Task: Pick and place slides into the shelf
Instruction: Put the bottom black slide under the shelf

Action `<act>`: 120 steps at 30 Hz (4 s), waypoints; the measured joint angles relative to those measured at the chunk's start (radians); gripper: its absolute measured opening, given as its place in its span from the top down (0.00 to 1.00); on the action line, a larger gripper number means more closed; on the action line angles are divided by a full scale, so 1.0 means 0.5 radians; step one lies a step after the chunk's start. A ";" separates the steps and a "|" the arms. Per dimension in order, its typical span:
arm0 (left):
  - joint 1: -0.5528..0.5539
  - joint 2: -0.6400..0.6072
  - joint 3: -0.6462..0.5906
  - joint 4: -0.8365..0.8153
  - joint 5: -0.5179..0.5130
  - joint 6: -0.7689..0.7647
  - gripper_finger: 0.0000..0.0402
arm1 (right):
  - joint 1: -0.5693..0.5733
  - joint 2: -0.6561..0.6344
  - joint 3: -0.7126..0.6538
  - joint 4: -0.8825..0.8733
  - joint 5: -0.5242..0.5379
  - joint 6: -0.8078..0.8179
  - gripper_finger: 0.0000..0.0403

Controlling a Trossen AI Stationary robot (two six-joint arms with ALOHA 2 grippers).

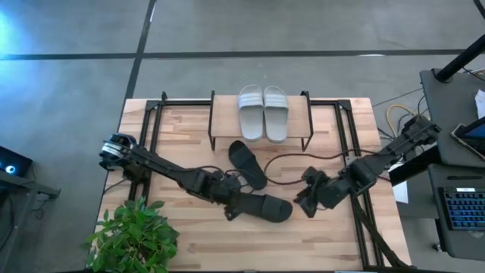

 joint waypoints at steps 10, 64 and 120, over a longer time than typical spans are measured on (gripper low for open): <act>0.020 -0.006 -0.211 -0.035 -0.009 0.258 0.59 | 0.009 0.406 -0.067 0.377 -0.155 0.378 0.71; 0.031 0.431 -0.497 2.010 0.722 0.832 0.69 | 0.031 1.072 0.641 -0.327 -0.163 0.855 0.76; -0.907 -0.574 -0.856 0.422 -0.588 -1.234 0.69 | -0.119 1.311 1.208 -0.483 -0.216 0.430 0.76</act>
